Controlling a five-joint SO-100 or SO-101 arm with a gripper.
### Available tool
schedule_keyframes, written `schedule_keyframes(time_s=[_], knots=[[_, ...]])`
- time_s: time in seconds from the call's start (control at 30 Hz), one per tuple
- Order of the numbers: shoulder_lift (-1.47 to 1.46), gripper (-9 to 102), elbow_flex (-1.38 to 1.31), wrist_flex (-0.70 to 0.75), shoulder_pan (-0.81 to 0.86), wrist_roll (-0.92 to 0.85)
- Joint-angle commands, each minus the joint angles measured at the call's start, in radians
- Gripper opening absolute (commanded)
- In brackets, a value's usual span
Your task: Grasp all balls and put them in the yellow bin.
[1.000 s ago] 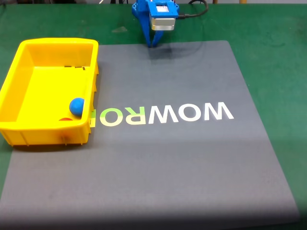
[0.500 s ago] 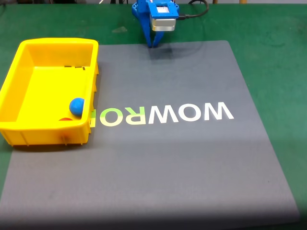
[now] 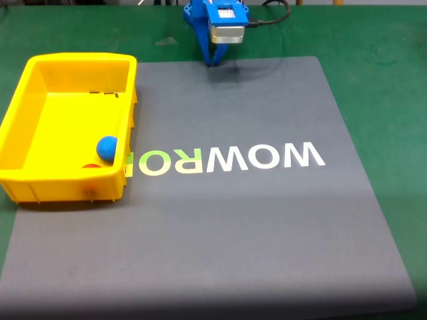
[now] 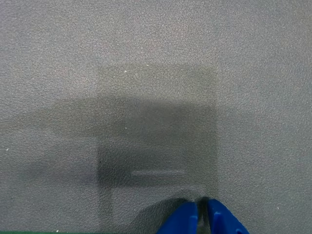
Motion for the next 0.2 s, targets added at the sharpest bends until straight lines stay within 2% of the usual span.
schedule_keyframes(time_s=[0.0, 0.17], knots=[[0.009, 0, 0.032, 0.005, 0.002, -0.012], [0.009, 0, 0.032, 0.005, 0.002, -0.011]])
